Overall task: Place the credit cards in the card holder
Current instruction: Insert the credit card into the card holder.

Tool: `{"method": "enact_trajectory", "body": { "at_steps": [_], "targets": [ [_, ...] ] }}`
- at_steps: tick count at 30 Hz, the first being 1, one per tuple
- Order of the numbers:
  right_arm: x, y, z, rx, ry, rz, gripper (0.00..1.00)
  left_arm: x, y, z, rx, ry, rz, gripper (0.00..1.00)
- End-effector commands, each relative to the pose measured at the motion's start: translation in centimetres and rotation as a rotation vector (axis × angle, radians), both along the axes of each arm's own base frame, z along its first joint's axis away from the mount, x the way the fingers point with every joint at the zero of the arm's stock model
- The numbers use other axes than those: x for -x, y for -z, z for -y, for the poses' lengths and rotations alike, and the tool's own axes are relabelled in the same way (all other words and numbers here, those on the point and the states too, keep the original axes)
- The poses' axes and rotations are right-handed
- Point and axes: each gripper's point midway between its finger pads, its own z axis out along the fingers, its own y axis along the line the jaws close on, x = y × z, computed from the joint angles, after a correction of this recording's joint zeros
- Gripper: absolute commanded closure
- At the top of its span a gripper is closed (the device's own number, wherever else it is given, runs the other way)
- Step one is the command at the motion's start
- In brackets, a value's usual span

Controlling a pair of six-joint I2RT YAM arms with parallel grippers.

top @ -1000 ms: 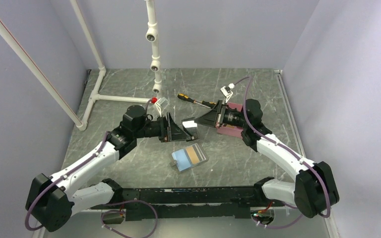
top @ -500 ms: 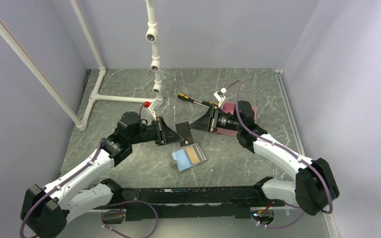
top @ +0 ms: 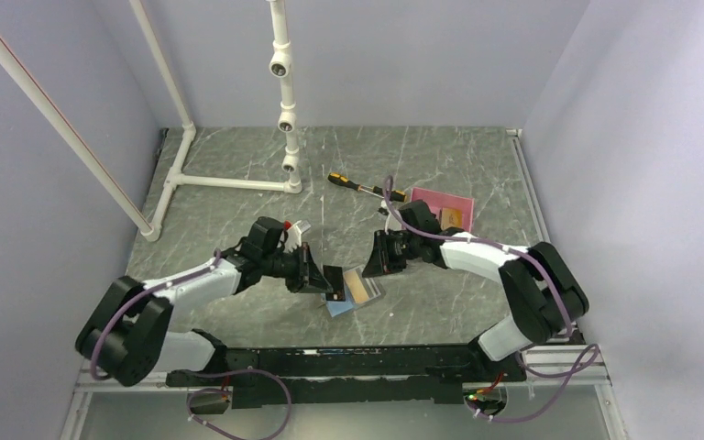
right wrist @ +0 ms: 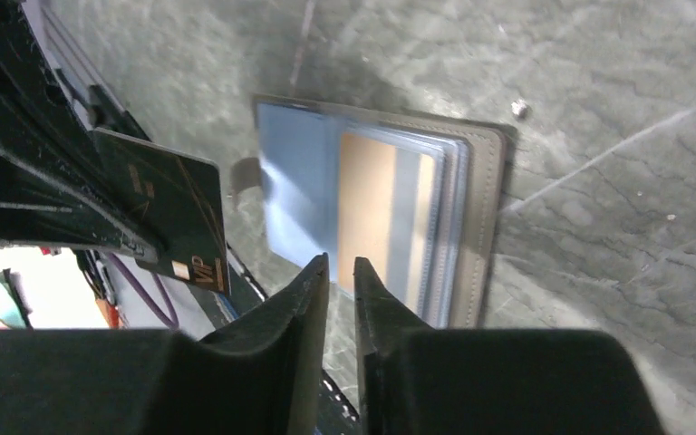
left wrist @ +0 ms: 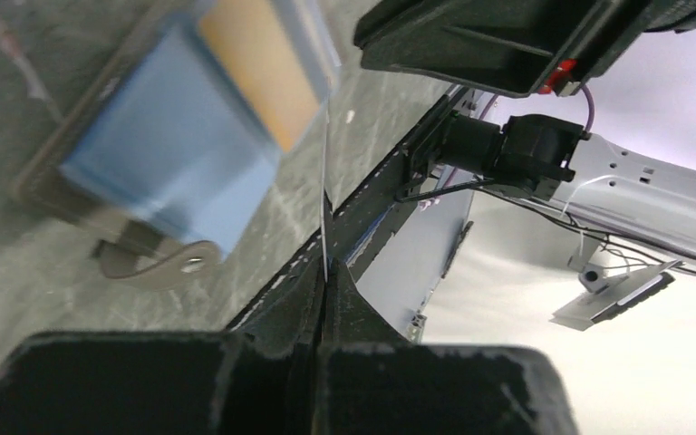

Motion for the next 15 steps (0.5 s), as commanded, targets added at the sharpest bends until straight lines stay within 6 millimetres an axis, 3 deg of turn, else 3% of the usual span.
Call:
{"method": "enact_trajectory", "body": {
  "at_steps": [1,7,15],
  "targets": [
    [-0.1,1.7,0.0,0.027,-0.053,0.034,0.86,0.2,0.5,0.2,0.108,0.067,-0.025,1.00],
    [-0.4,3.9,0.5,0.078,-0.037,0.022,0.89,-0.1,3.0,0.8,0.109,0.101,-0.092,1.00],
    [-0.4,5.0,0.7,0.098,-0.023,0.003,0.90,0.2,4.4,1.0,0.127,0.107,-0.154,1.00]
  ]
}}
